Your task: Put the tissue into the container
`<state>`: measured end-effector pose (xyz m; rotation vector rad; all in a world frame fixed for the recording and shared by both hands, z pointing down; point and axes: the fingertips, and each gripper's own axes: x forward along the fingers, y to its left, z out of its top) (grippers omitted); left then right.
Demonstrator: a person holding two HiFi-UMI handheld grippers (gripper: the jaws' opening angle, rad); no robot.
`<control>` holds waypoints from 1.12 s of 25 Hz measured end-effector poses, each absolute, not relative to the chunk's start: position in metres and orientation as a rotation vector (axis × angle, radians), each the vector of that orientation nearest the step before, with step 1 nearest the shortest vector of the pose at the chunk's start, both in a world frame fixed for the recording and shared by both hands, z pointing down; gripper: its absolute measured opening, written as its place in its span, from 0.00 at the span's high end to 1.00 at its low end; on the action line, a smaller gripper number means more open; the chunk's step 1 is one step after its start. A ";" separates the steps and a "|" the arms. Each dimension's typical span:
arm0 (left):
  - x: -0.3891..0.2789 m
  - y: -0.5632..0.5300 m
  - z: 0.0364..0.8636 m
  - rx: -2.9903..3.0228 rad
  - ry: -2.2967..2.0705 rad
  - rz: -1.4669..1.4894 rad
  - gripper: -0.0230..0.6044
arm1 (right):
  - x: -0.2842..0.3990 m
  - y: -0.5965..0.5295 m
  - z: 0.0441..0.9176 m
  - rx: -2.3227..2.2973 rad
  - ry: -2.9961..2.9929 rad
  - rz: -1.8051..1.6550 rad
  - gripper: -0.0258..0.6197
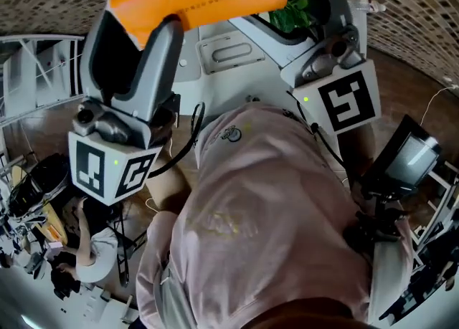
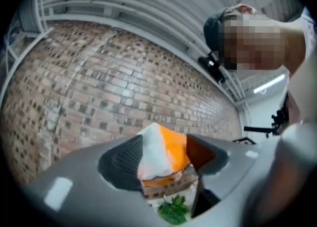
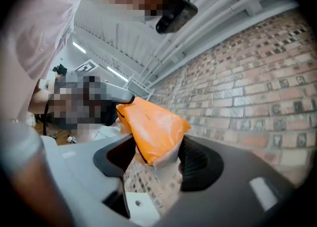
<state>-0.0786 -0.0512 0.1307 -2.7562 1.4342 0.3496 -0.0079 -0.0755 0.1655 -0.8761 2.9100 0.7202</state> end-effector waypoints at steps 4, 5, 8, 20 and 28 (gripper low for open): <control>-0.084 -0.071 0.263 -3.004 1.654 0.141 0.53 | -0.005 -0.076 0.292 -0.959 3.198 0.423 0.55; -0.084 -0.073 0.296 -3.045 1.709 0.067 0.53 | -0.003 -0.074 0.323 -0.969 3.256 0.351 0.55; -0.081 -0.070 0.382 -3.150 1.850 -0.023 0.55 | 0.000 -0.069 0.390 -0.985 3.334 0.227 0.55; -0.098 -0.059 0.453 -3.245 1.959 -0.181 0.28 | 0.025 -0.066 0.474 -0.968 3.414 -0.042 0.48; -0.154 -0.020 0.399 -3.166 2.032 0.343 0.38 | 0.108 -0.086 0.457 -1.325 3.100 -0.263 0.57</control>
